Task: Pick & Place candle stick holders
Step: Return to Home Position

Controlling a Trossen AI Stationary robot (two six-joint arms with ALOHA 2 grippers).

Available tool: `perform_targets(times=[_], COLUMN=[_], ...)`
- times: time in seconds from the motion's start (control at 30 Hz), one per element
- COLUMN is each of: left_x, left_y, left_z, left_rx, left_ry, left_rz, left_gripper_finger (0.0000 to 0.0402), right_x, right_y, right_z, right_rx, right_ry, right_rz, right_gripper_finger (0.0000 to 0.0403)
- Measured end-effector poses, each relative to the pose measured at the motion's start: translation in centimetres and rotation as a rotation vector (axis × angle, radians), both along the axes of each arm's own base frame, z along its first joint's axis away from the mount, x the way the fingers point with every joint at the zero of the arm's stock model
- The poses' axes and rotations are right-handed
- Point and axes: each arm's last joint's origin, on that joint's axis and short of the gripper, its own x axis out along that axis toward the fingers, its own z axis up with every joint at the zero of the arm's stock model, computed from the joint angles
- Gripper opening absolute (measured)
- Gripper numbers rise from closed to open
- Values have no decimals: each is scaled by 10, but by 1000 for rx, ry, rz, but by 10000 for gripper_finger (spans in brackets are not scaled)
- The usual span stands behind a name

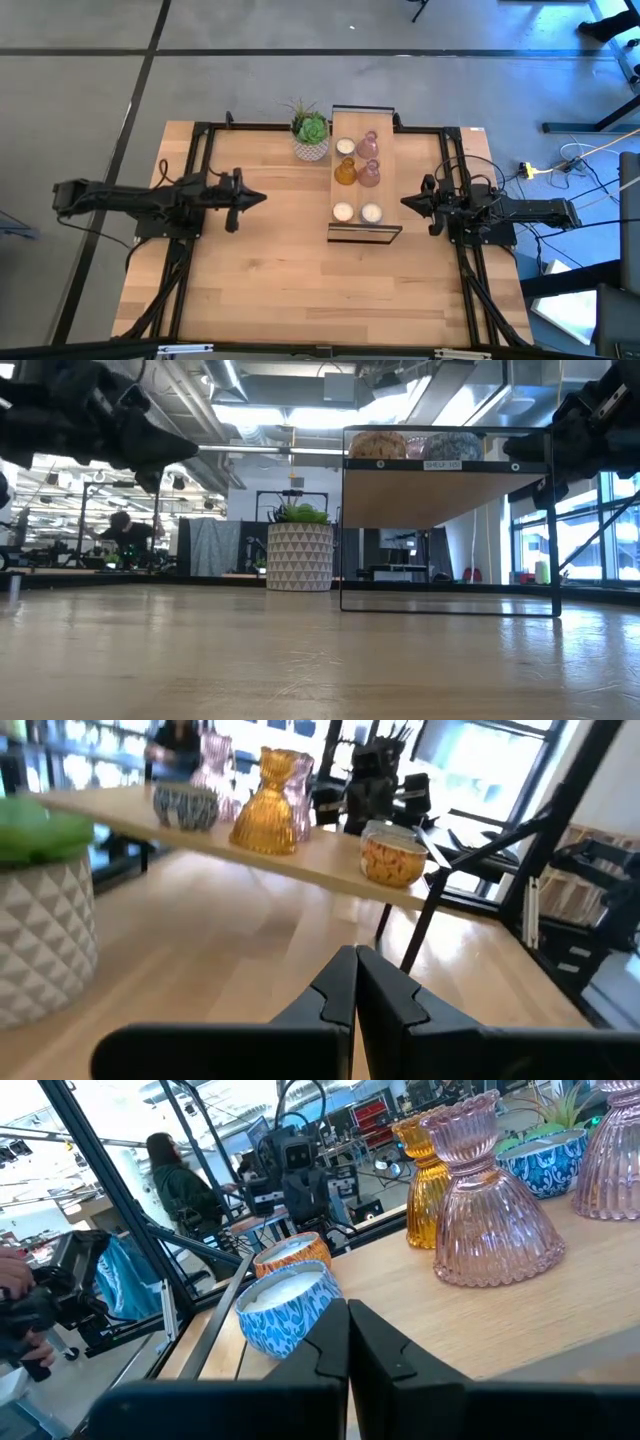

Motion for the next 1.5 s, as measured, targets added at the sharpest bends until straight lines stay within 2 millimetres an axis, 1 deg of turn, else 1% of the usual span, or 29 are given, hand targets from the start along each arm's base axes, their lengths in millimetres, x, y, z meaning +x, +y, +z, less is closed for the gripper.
perform_targets(times=[0.13, 0.3, 0.4, 0.47, 0.57, 0.67, 0.77, 0.83, 0.9, 0.97, 1.07, 1.23, 1.5], left_x=[-8, -14, -17, -19, -22, -26, -31, -35, -37, -37, -37, -37, -36], left_y=[-1, 0, -2, -3, -5, -6, -6, -5, -4, -3, -4, -4, -4], left_z=[-7, -2, -1, -1, -4, -7, -10, -10, -8, -8, -9, -9, -9], left_rx=[88, 162, 188, 180, 123, 84, 78, 82, 105, 144, 169, 136, 136], left_ry=[-35, -74, -89, -87, -68, -46, -20, -30, -46, -36, -32, -35, -29], left_rz=[-5, 3, -45, -78, -126, -138, -106, -50, 15, 38, 37, 33, 33], left_gripper_finger=[2, 2, 2, 2, 2, 2, 2, 2, 2, 2, 2, 2, 2], right_x=[0, 0, 0, 0, 0, 0, 0, 0, 0, 0, 0, 0, 0], right_y=[0, 0, 0, 0, 0, 0, 0, 0, 0, 0, 0, 0, 0], right_z=[0, 0, 0, 0, 0, 0, 0, 0, 0, 0, 0, 0, 0], right_rx=[0, 0, 0, 0, 0, 0, 0, 0, 0, 0, 0, 0, 0], right_ry=[0, 0, 0, 0, 0, 0, 0, 0, 0, 0, 0, 0, 0], right_rz=[0, 0, 0, 0, 0, 0, 0, 0, 0, 0, 0, 0, 0], right_gripper_finger=[1, 1, 1, 1, 1, 1, 1, 1, 1, 1, 1, 1, 1])
